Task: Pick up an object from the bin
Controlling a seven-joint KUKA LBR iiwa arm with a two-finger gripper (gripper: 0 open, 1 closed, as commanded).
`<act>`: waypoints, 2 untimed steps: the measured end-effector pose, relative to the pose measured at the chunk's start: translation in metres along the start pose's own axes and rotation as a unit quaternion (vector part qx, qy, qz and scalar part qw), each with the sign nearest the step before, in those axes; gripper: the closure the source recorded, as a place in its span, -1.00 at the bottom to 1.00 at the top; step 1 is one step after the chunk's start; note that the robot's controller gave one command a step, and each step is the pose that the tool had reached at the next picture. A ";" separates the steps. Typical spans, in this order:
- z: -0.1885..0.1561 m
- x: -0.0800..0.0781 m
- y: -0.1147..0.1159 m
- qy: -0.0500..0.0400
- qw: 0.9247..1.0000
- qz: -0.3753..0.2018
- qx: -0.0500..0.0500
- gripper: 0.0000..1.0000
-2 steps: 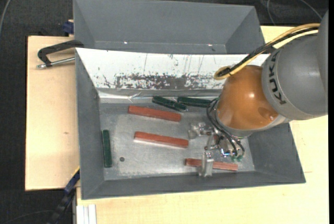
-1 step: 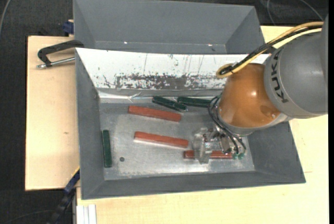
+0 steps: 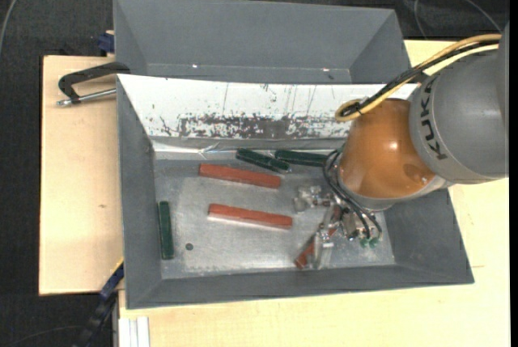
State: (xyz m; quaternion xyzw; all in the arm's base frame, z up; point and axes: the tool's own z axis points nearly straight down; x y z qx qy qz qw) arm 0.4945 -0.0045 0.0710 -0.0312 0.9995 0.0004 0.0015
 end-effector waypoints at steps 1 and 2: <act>0.000 -0.017 0.066 -0.002 0.998 0.061 -0.002 -1.00; 0.002 -0.069 0.016 0.005 0.997 0.073 0.000 -1.00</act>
Offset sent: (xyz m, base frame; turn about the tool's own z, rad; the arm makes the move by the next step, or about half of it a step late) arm 0.0112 0.0629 -0.0010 0.1261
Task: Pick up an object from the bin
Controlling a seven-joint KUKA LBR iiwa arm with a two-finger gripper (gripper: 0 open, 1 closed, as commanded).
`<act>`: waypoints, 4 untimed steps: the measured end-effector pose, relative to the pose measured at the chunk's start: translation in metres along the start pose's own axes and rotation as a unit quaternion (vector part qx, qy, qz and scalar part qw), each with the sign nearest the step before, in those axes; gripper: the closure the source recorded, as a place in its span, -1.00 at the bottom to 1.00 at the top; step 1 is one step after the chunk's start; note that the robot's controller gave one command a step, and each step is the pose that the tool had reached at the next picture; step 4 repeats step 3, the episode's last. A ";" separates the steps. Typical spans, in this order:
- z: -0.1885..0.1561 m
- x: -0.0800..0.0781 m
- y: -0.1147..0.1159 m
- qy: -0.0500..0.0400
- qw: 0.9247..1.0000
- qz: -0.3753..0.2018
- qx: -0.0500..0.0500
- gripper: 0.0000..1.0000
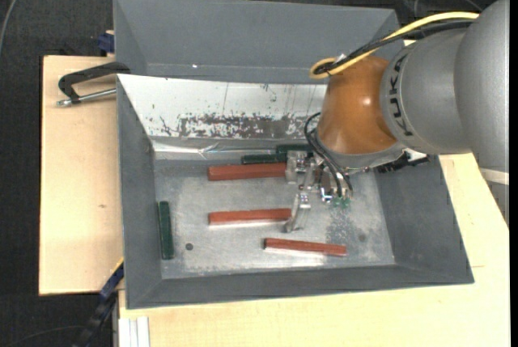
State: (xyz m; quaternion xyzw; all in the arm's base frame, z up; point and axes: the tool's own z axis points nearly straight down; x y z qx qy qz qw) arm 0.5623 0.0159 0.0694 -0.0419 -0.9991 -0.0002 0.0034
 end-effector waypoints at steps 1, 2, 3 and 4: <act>-0.001 0.029 0.037 -0.003 0.999 -0.047 -0.001 -1.00; -0.001 0.028 0.036 -0.004 0.999 -0.047 0.000 1.00; -0.138 0.071 0.048 -0.006 0.998 -0.060 -0.001 1.00; -0.138 0.071 0.048 -0.006 0.998 -0.060 -0.001 1.00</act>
Offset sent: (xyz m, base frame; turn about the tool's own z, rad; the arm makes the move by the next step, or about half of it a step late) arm -0.0259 0.0372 0.0006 -0.0925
